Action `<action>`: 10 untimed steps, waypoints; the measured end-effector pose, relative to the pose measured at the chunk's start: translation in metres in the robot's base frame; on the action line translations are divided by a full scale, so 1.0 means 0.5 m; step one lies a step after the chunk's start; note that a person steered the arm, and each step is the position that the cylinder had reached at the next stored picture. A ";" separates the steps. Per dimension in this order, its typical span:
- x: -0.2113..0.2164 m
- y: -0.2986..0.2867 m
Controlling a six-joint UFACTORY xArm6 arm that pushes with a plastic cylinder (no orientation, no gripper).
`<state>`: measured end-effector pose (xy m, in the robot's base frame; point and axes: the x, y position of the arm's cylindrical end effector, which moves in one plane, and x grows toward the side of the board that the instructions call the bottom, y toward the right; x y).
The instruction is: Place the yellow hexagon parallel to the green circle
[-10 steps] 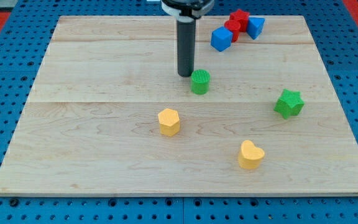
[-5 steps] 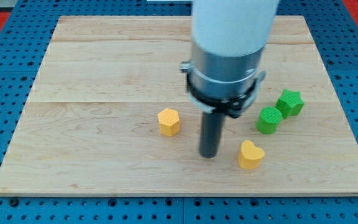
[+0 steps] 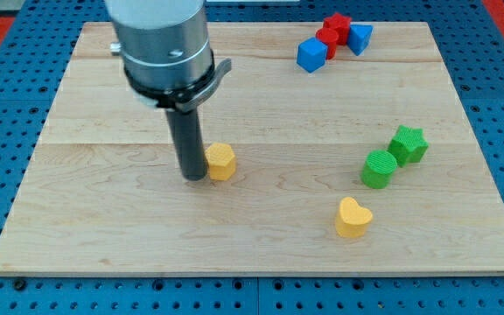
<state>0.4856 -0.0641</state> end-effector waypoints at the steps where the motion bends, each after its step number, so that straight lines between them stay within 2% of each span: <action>1: -0.004 0.206; 2: -0.015 0.291; 3: -0.015 0.171; 4: -0.025 0.116; 5: -0.072 0.199; 6: -0.084 0.369; 7: -0.084 0.343; 9: -0.007 0.179; 10: 0.050 0.160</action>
